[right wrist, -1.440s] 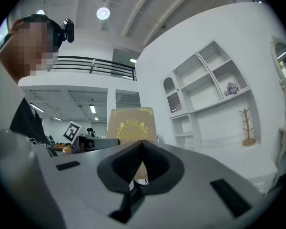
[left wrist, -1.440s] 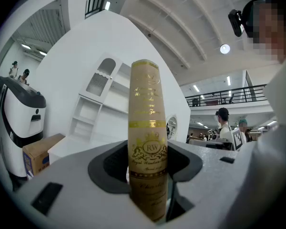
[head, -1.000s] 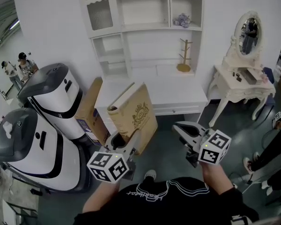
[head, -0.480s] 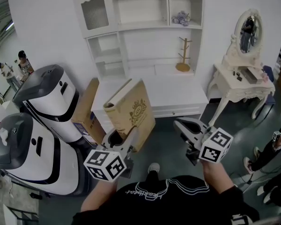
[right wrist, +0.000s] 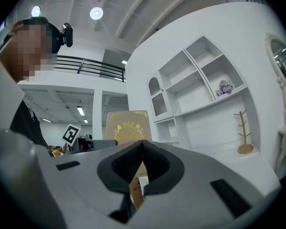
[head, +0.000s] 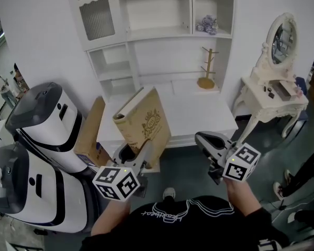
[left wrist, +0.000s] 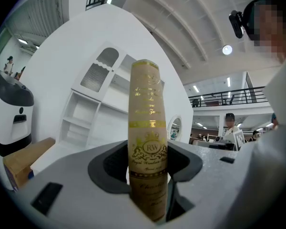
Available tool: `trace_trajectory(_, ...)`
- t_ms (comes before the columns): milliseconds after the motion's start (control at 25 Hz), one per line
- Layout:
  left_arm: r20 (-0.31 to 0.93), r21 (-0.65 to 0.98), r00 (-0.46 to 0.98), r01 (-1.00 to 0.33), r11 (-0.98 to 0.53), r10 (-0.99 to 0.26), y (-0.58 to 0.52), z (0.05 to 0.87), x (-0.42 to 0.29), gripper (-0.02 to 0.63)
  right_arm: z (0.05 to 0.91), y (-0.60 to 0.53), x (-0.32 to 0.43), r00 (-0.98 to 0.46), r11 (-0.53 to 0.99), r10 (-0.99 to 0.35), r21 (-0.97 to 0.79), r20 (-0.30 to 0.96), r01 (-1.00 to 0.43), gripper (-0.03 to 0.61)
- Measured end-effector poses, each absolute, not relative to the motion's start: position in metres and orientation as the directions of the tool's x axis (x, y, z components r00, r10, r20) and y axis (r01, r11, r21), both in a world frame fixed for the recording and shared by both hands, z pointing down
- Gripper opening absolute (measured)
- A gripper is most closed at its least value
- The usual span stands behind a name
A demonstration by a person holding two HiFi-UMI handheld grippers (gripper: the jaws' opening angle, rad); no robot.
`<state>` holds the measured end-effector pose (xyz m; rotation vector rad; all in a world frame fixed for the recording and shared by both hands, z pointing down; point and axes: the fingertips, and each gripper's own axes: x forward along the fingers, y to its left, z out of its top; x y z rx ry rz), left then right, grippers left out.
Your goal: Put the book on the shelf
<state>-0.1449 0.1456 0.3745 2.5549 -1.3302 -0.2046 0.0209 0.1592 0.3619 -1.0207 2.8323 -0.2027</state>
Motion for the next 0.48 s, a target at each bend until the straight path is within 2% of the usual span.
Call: trace_trajectory(480, -0.013, 0.249, 0.591, -0.779, -0.575, -0.806, -0.053, 0.35, -0.146, 0.199, 0.345, -0.036, 0.026, -0.732, 0.731, -0.679, -0.162, -0.066, -0.663, 0.006)
